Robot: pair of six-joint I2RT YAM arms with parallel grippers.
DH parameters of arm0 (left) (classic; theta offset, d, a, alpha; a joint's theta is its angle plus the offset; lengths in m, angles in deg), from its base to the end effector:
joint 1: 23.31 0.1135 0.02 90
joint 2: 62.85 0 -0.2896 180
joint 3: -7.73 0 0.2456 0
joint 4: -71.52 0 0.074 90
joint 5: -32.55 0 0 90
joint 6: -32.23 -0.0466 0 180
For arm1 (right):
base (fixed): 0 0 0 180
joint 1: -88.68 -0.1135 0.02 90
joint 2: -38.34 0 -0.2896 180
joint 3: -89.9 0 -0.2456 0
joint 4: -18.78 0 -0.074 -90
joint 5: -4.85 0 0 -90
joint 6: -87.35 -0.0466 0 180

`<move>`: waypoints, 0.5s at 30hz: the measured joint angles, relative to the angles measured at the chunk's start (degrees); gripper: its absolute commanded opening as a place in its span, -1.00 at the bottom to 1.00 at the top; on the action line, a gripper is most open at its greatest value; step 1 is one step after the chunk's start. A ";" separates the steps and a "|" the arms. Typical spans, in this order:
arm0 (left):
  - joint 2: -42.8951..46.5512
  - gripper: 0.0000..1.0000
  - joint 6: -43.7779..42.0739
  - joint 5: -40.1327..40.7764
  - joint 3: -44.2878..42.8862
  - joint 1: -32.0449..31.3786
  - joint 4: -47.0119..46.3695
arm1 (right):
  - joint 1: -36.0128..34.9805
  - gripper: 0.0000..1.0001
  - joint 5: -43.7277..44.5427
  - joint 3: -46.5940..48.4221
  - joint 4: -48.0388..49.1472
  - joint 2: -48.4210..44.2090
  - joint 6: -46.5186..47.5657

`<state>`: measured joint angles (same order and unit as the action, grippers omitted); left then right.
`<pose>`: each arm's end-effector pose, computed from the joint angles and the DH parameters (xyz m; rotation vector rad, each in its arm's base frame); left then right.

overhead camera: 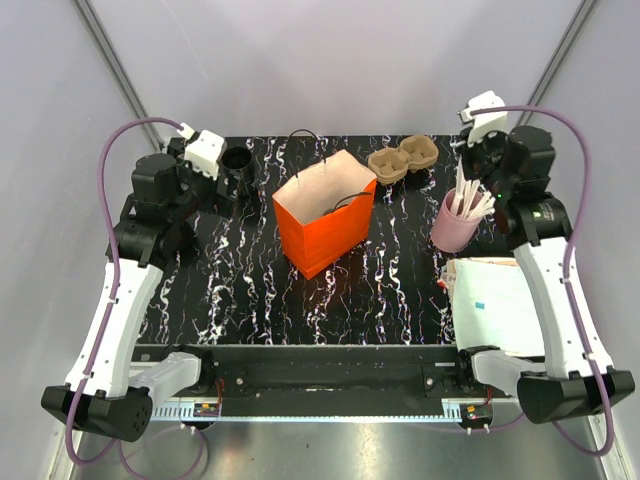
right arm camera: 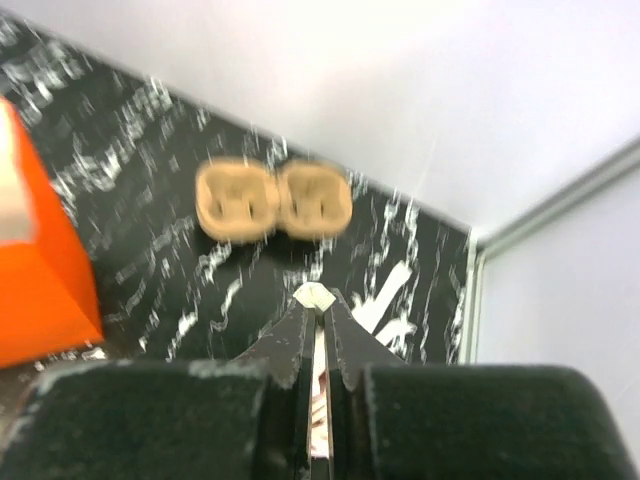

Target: Pack the takeout coffee

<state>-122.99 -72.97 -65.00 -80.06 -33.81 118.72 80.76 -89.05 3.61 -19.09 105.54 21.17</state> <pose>0.2021 -0.0437 0.4384 0.5109 1.8400 -0.0705 0.2429 0.0370 0.4664 -0.5315 1.6891 -0.1408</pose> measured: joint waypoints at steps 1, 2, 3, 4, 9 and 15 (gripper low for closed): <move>0.00 0.98 -0.24 0.00 0.00 0.00 0.07 | 0.00 -0.90 -0.94 1.62 -0.52 -0.59 0.00; 0.00 0.98 -0.59 0.00 0.00 0.00 0.22 | 0.00 -0.90 -1.99 3.21 -1.07 -1.01 0.02; 0.00 0.98 -1.05 0.00 0.00 0.00 0.35 | 0.00 -0.90 -3.15 4.72 -1.53 -1.33 0.02; -0.02 0.98 -1.46 -0.02 0.00 0.00 0.44 | -0.02 -0.90 -3.93 5.81 -1.84 -1.55 0.02; -0.79 0.98 -4.61 -0.24 -0.76 0.20 2.12 | -1.46 -0.90 -9.57 15.08 -5.44 -0.26 -0.22; -3.50 0.98 -5.51 -1.31 -3.19 2.64 4.70 | -7.91 -0.90 -13.75 27.93 -7.54 5.18 -1.49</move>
<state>-126.49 -78.48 -66.31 -83.25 -31.17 123.42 72.85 -102.80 31.54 -26.63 110.72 19.68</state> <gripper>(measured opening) 0.987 0.064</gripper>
